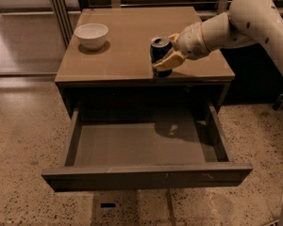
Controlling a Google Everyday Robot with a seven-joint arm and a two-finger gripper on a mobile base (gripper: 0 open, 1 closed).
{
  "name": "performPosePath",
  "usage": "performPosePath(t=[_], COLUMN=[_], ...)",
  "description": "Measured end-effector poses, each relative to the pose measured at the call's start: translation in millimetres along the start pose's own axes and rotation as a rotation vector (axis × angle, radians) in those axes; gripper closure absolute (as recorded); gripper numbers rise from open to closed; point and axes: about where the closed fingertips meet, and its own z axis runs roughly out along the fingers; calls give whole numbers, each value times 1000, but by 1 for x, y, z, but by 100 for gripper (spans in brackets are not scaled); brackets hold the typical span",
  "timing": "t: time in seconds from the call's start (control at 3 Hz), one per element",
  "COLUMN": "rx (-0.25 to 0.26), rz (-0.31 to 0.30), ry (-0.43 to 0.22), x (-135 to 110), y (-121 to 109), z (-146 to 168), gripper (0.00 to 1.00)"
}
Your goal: Pick pepsi can from top drawer and place on counter
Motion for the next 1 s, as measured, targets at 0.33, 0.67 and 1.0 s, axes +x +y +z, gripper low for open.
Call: performPosePath(t=[0.33, 0.67, 1.0], rx=[33, 53, 67], rz=[24, 77, 133], ry=[-29, -55, -73], x=[0, 5, 14], y=[-30, -49, -57], z=[2, 6, 9], gripper=[100, 100, 100])
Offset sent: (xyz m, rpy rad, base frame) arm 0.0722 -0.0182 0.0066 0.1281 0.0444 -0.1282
